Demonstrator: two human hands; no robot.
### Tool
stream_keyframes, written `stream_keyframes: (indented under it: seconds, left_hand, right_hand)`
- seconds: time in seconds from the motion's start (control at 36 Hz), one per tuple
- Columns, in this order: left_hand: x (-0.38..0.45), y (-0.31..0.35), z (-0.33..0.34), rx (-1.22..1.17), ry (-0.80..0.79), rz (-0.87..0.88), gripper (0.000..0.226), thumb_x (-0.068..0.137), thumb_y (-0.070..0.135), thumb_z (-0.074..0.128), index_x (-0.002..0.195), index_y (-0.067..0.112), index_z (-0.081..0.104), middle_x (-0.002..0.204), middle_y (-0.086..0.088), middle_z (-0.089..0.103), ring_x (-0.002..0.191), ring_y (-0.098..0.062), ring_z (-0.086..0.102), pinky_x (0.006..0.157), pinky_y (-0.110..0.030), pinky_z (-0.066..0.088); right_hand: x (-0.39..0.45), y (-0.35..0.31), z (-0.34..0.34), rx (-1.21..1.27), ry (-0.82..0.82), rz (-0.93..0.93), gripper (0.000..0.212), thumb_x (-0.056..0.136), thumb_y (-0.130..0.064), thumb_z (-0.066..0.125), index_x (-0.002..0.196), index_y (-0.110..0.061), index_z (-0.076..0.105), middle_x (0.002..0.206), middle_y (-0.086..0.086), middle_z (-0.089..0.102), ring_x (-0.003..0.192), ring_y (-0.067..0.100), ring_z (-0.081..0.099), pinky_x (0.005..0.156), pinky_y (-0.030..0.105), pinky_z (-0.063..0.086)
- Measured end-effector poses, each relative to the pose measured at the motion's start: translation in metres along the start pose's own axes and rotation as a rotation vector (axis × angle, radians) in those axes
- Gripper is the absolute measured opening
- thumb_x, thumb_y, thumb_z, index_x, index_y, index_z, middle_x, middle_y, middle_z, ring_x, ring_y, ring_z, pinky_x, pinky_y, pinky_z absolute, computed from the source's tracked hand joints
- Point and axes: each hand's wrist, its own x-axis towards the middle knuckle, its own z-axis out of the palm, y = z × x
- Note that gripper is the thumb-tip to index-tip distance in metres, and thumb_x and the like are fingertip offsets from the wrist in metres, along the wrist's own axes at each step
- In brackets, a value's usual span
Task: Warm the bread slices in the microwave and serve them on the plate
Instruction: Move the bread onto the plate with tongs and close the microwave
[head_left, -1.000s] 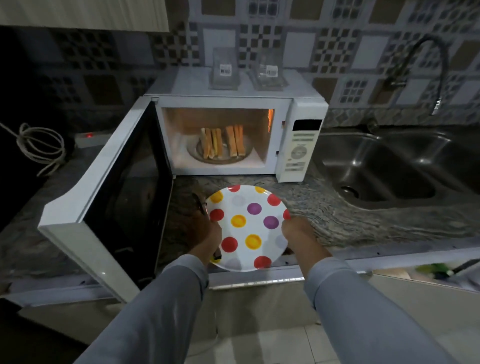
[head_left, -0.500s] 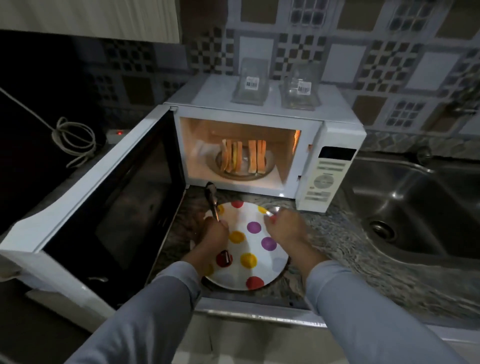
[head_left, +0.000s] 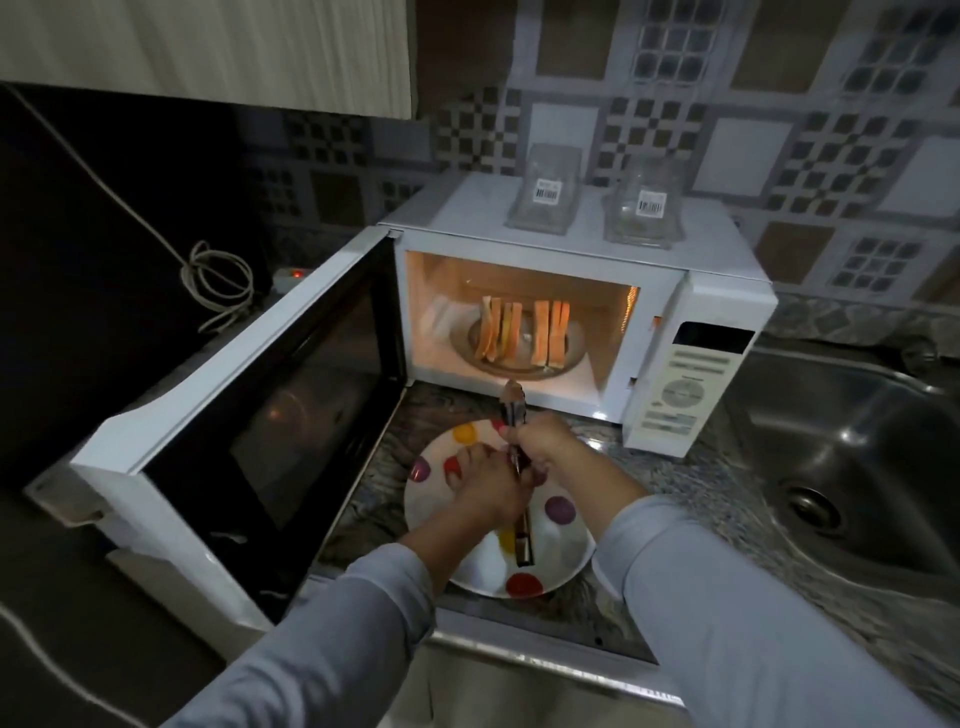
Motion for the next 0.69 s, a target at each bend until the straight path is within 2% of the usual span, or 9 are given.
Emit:
stream_keyframes:
  seconds: [0.08, 0.19, 0.25, 0.28, 0.33, 0.42, 0.5, 0.64, 0.69]
  left_hand:
    - [-0.002, -0.001, -0.005, -0.234, -0.137, 0.042, 0.044, 0.091, 0.053, 0.043, 0.109, 0.019, 0.065, 0.113, -0.014, 0.062, 0.105, -0.031, 0.055, 0.085, -0.037, 0.041]
    - [0.002, 0.000, -0.010, -0.719, -0.242, -0.012, 0.026, 0.090, 0.038, 0.045, 0.073, 0.021, 0.055, 0.088, -0.006, 0.058, 0.085, -0.016, 0.058, 0.081, -0.028, 0.050]
    - [0.004, 0.000, -0.016, -0.943, -0.197, -0.053, 0.028, 0.095, 0.025, 0.042, 0.069, 0.018, 0.047, 0.072, -0.004, 0.048, 0.062, -0.009, 0.052, 0.058, -0.019, 0.042]
    - [0.005, -0.001, -0.020, -0.998, -0.157, -0.119, 0.030, 0.098, 0.027, 0.039, 0.070, 0.019, 0.047, 0.070, -0.003, 0.045, 0.059, -0.009, 0.047, 0.053, -0.020, 0.036]
    - [0.008, -0.004, -0.022, -1.022, -0.123, -0.191, 0.033, 0.101, 0.037, 0.033, 0.076, 0.021, 0.049, 0.073, -0.001, 0.049, 0.063, -0.010, 0.044, 0.055, -0.023, 0.032]
    - [0.017, -0.013, -0.018, -1.045, -0.198, -0.241, 0.037, 0.095, 0.049, 0.043, 0.078, 0.020, 0.058, 0.079, 0.001, 0.060, 0.071, -0.012, 0.051, 0.066, -0.026, 0.036]
    - [0.020, -0.012, -0.020, -1.101, -0.202, -0.233, 0.027, 0.093, 0.037, 0.055, 0.071, 0.022, 0.058, 0.065, 0.005, 0.062, 0.068, -0.010, 0.054, 0.064, -0.025, 0.039]
    - [0.023, -0.003, -0.025, -1.072, -0.209, -0.219, 0.027, 0.093, 0.036, 0.054, 0.070, 0.022, 0.055, 0.071, 0.005, 0.051, 0.071, -0.008, 0.050, 0.064, -0.026, 0.031]
    - [0.028, -0.003, -0.027, -1.118, -0.175, -0.223, 0.026, 0.093, 0.036, 0.054, 0.071, 0.021, 0.055, 0.073, 0.004, 0.053, 0.072, -0.010, 0.050, 0.062, -0.024, 0.030]
  right_hand:
    - [-0.003, 0.001, -0.004, -0.010, -0.040, 0.029, 0.009, 0.085, -0.021, 0.068, 0.088, -0.014, 0.062, 0.099, 0.015, 0.069, 0.091, 0.031, 0.067, 0.070, 0.037, 0.054]
    - [-0.010, -0.001, -0.012, 0.048, -0.085, 0.122, 0.010, 0.091, -0.009, 0.055, 0.083, -0.003, 0.058, 0.079, 0.019, 0.063, 0.067, 0.029, 0.062, 0.050, 0.028, 0.053]
    - [-0.010, 0.001, -0.013, 0.132, -0.145, 0.139, 0.014, 0.092, -0.001, 0.046, 0.087, 0.003, 0.058, 0.074, 0.018, 0.060, 0.061, 0.027, 0.058, 0.062, 0.035, 0.053]
    - [-0.012, 0.001, -0.013, 0.172, -0.180, 0.149, 0.015, 0.094, 0.000, 0.045, 0.086, 0.001, 0.057, 0.073, 0.016, 0.058, 0.062, 0.024, 0.057, 0.071, 0.038, 0.053]
    - [-0.015, 0.003, -0.014, 0.156, -0.235, 0.153, 0.016, 0.096, -0.004, 0.048, 0.082, -0.005, 0.055, 0.074, 0.011, 0.057, 0.064, 0.020, 0.056, 0.082, 0.040, 0.052]
    - [-0.031, 0.002, -0.019, 0.075, -0.229, 0.099, 0.006, 0.094, -0.010, 0.057, 0.089, -0.008, 0.055, 0.082, 0.007, 0.059, 0.066, 0.014, 0.057, 0.063, 0.028, 0.052]
    - [-0.038, 0.007, -0.024, 0.081, -0.229, 0.050, 0.006, 0.090, -0.011, 0.063, 0.090, -0.011, 0.057, 0.083, 0.004, 0.062, 0.070, 0.013, 0.060, 0.056, 0.023, 0.050]
    - [-0.044, 0.018, -0.033, 0.182, -0.265, 0.000, 0.010, 0.091, -0.009, 0.061, 0.095, -0.001, 0.062, 0.078, 0.007, 0.063, 0.057, 0.011, 0.064, 0.046, 0.019, 0.051]
    - [-0.046, 0.022, -0.036, 0.203, -0.296, -0.011, 0.010, 0.092, -0.008, 0.059, 0.085, -0.001, 0.060, 0.077, 0.011, 0.062, 0.048, 0.009, 0.063, 0.037, 0.018, 0.046]
